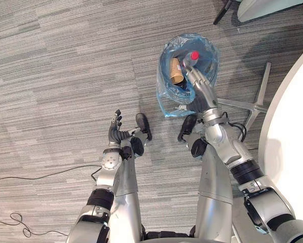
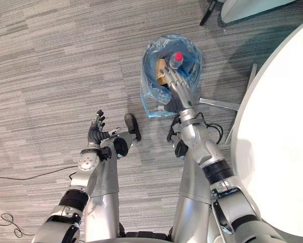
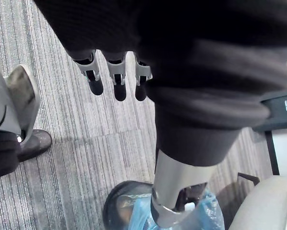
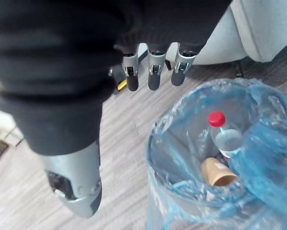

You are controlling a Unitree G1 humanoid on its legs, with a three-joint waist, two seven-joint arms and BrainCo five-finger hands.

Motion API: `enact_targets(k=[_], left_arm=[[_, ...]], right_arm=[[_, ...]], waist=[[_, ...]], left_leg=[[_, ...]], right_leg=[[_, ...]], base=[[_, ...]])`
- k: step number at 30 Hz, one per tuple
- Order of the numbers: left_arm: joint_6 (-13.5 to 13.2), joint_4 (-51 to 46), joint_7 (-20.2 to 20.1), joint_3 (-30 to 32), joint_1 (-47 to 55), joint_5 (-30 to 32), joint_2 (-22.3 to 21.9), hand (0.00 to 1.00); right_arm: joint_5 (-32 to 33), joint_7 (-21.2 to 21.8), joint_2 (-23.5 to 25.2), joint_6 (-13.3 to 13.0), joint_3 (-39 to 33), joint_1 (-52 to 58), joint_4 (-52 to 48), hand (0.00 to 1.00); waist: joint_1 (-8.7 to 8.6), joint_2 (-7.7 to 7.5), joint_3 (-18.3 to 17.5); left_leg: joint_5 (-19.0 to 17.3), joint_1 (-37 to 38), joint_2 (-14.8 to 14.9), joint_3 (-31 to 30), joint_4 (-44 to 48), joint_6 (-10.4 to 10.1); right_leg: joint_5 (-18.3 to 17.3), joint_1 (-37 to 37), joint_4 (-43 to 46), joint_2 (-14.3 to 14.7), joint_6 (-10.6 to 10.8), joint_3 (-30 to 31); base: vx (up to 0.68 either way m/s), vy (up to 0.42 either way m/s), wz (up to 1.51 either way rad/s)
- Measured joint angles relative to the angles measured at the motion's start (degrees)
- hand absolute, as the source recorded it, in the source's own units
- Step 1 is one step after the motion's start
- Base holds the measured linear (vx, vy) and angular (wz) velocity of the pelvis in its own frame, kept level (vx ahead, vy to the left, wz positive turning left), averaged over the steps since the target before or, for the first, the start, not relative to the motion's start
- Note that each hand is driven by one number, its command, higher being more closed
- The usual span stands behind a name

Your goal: Gather rubbish on tea table into small bin, then transfer packed bag to large trash can.

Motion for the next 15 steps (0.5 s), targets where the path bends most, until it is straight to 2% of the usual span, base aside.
enact_targets(k=[5,15], left_arm=[[0.0,0.0,0.0,0.0,-0.1,0.0,0.1,0.00],[-0.8,0.2,0.1,-0.4,-0.6,-0.4,0.6,0.00]], right_arm=[[-3.5,0.8,0.1,0.3,2.2,-1.2,7.4,0.00],[-6.1,1.9,0.2,2.0,6.3,-6.6,19.5,0.00]], waist=[[0.07,0.00,0.0],[0.23,0.00,0.0]], left_leg=[[0.0,-0.5,0.0,-0.3,-0.1,0.0],[0.3,-3.0,-0.1,-0.8,-0.3,-0.3]], right_leg=[[0.0,0.0,-0.3,0.0,0.0,-0.4],[-0.1,-2.2,-0.2,-0.3,-0.2,-1.1]], base=[[-0.04,0.024,0.01],[-0.05,0.021,0.04]])
